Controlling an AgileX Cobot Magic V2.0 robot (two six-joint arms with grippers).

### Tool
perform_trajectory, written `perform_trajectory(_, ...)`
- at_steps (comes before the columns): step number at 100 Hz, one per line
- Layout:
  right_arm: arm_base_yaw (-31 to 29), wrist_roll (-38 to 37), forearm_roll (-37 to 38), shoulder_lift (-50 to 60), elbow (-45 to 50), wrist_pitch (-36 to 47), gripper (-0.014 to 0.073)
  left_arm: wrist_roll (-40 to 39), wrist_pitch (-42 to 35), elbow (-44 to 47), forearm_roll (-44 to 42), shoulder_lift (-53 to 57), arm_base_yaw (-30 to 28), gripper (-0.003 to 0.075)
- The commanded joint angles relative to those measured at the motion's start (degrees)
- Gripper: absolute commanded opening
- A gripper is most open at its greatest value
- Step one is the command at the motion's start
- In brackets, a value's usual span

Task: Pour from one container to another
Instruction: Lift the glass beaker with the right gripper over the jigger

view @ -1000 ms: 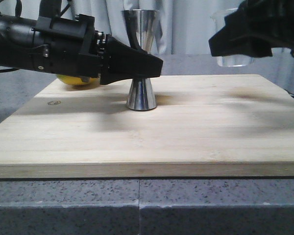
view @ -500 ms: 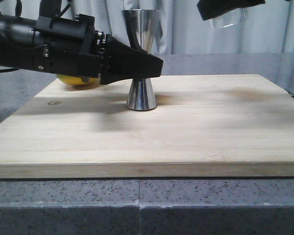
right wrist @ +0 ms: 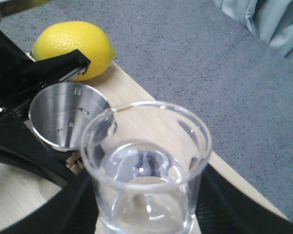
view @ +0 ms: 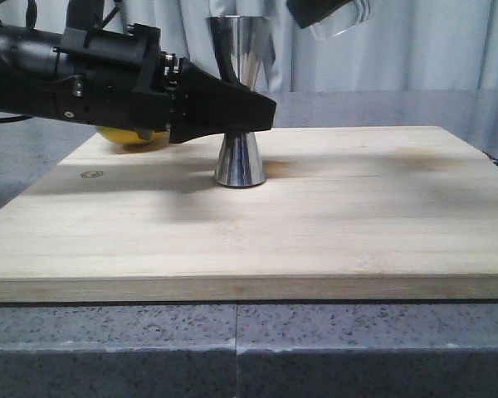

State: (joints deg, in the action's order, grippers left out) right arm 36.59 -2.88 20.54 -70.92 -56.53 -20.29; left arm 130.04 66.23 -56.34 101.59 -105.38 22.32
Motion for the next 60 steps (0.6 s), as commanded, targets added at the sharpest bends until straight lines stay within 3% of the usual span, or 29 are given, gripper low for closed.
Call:
perform_trajectory(1,0.3,1.0,2.2,0.8,-3.3,1.9,0.0298,-0.5,5.5,-1.5,4.4,2.5,0.4,0.0081)
perform_trajectory(60,2.2,7.8,3.5,-3.1,-8.8,-3.5,0.0298,-0.5,5.5,-1.5,4.4,2.5,0.4,0.0081)
